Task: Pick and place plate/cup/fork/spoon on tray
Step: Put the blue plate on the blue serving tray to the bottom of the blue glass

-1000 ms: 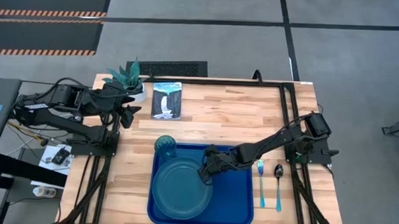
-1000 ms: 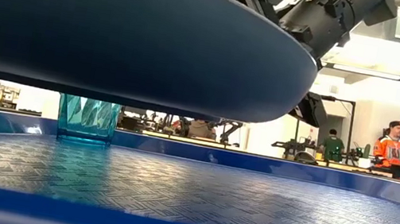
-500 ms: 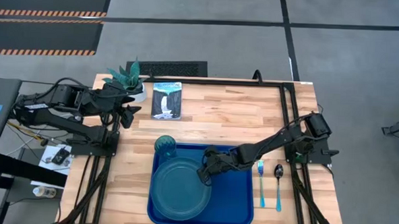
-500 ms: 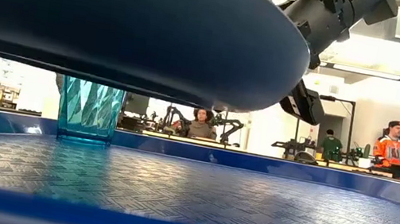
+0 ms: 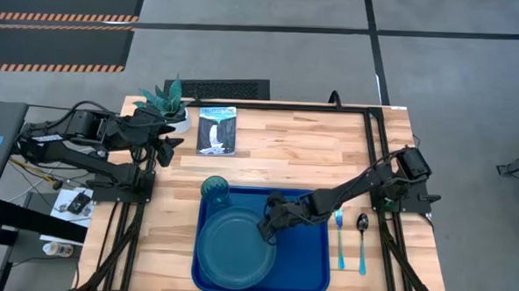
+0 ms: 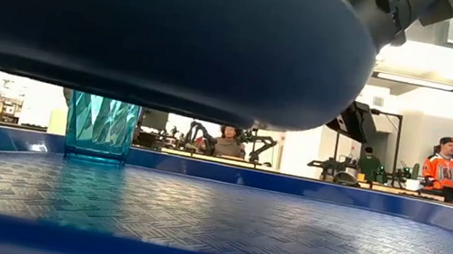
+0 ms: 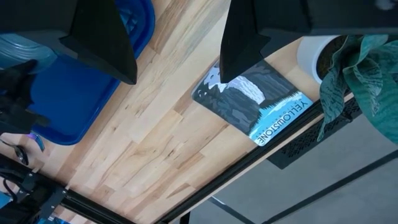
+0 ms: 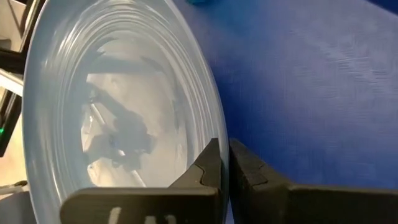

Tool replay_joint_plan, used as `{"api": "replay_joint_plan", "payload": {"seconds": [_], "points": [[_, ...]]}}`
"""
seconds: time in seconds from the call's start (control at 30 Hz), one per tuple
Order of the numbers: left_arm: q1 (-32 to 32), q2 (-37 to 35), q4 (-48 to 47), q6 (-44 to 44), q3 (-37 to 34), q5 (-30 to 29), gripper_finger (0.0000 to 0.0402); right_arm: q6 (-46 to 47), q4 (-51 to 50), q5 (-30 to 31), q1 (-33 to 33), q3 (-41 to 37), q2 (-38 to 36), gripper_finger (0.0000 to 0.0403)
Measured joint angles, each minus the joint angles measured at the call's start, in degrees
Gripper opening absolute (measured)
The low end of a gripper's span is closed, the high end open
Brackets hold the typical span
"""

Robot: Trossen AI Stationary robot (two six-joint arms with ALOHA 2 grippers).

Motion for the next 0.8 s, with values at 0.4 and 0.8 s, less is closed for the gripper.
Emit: {"api": "replay_joint_plan", "payload": {"seconds": [0.4, 0.8], "points": [[0.01, 0.00, 0.00, 0.23, 0.00, 0.00, 0.0215, 0.01, 0.30, 2.59, 0.33, 0.00, 0.00, 0.0024], [0.02, 0.00, 0.00, 0.48, 0.00, -0.09, 0.0215, 0.32, 0.75, 4.27, 0.31, 0.02, 1.34, 0.0024]]}}
